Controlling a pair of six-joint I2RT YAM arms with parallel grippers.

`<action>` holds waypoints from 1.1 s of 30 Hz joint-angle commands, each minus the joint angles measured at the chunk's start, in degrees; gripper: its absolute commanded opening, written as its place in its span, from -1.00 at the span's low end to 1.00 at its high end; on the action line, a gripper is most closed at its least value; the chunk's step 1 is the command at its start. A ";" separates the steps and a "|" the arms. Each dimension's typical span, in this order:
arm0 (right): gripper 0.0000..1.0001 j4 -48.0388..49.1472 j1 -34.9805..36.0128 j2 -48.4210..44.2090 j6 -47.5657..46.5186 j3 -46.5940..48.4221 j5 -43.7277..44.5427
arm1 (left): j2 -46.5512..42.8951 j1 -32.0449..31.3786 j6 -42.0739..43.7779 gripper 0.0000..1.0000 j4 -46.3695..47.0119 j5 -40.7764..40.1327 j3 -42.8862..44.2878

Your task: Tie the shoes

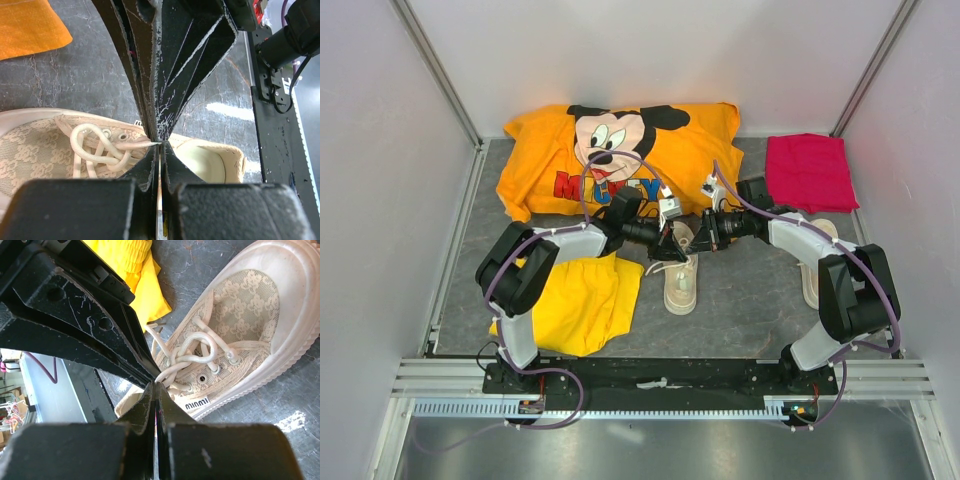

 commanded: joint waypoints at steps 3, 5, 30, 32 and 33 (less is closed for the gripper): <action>-1.00 -0.15 0.18 -0.98 -0.77 1.15 -1.53 | -0.78 0.21 -5.04 -0.97 10.85 -2.56 -1.20; -1.00 -0.15 0.18 -0.89 -0.60 1.23 -1.71 | -0.52 0.21 -5.31 -0.97 11.64 -3.97 -2.08; -1.00 5.74 0.27 0.78 5.38 0.71 -1.45 | 2.73 -0.84 -15.50 -0.94 26.50 -2.84 -7.62; -1.00 5.39 0.18 0.61 5.12 0.71 -1.45 | 2.74 -0.84 -15.59 -0.93 26.76 -2.49 -7.70; -1.00 5.12 0.27 0.52 4.86 0.88 -1.27 | 2.74 -0.84 -15.59 -0.92 27.02 -2.22 -7.70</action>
